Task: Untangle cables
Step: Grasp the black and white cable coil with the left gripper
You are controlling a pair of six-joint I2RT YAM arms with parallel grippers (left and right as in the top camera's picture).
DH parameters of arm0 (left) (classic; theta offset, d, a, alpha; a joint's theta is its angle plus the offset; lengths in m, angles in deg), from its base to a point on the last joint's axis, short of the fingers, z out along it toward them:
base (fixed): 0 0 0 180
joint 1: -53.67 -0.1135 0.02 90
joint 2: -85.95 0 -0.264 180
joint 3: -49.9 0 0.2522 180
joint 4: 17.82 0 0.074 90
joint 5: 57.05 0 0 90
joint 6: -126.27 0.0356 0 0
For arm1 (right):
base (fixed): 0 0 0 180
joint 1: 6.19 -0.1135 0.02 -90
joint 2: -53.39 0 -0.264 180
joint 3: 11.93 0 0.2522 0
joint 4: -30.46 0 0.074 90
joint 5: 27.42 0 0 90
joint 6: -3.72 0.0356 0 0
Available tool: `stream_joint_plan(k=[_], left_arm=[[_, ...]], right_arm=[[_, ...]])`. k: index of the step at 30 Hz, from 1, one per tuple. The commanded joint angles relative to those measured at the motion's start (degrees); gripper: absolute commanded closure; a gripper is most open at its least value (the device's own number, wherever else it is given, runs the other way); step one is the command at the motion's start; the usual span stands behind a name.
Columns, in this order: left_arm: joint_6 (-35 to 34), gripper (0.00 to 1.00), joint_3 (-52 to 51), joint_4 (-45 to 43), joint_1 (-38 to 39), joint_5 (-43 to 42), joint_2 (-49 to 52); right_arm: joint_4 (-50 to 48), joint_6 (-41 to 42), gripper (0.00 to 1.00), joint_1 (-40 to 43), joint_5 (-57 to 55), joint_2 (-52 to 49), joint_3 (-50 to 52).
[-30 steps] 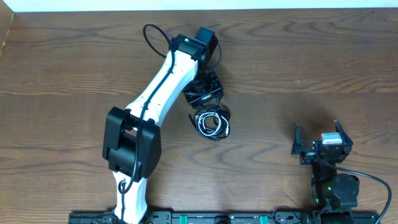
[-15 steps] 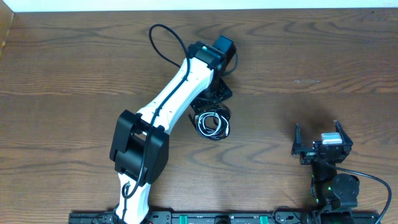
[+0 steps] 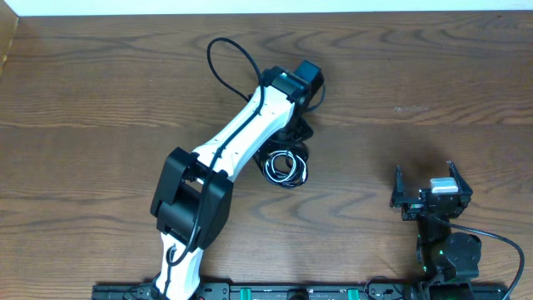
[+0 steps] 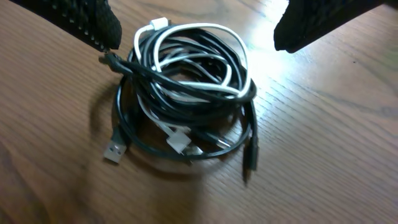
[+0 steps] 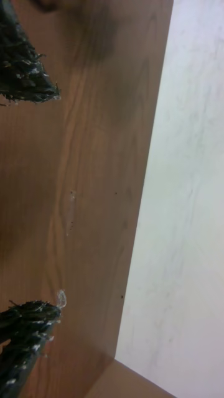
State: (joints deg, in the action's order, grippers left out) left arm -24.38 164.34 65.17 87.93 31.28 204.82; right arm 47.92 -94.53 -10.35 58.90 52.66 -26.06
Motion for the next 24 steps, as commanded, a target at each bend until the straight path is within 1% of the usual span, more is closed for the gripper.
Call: stream_joint_plan(k=[1,4,8,13,16,18,20,22,24], left_arm=[[7.8,0.16,0.0,0.7,-3.0,2.3,1.1],[16.2,0.16,-0.1,2.5,-4.6,2.1,1.1],[25.0,0.15,-0.1,7.3,-5.7,2.3,1.1],[29.3,0.16,-0.4,13.0,-6.1,2.3,1.1],[31.0,0.16,-2.0,14.3,-5.9,1.9,1.1],[32.9,0.16,-4.0,14.1,-5.6,0.7,1.1],[33.0,0.16,-6.4,13.3,-5.5,0.6,1.1],[33.0,0.16,-9.2,11.5,-5.5,0.6,1.1],[33.0,0.16,-11.8,8.7,-5.5,-1.4,1.1]], right_arm=[[0.2,-0.8,0.01,-0.5,-0.5,0.1,0.0],[0.2,-0.8,0.01,-0.5,-0.5,0.1,0.0],[0.2,-0.8,0.01,-0.5,-0.5,0.1,0.0],[0.2,-0.8,0.01,-0.5,-0.5,0.1,0.0],[0.2,-0.8,0.01,-0.5,-0.5,0.1,0.0],[0.2,-0.8,0.01,-0.5,-0.5,0.1,0.0],[0.2,-0.8,0.01,-0.5,-0.5,0.1,0.0],[0.2,-0.8,0.01,-0.5,-0.5,0.1,0.0],[0.2,-0.8,0.01,-0.5,-0.5,0.1,0.0]])
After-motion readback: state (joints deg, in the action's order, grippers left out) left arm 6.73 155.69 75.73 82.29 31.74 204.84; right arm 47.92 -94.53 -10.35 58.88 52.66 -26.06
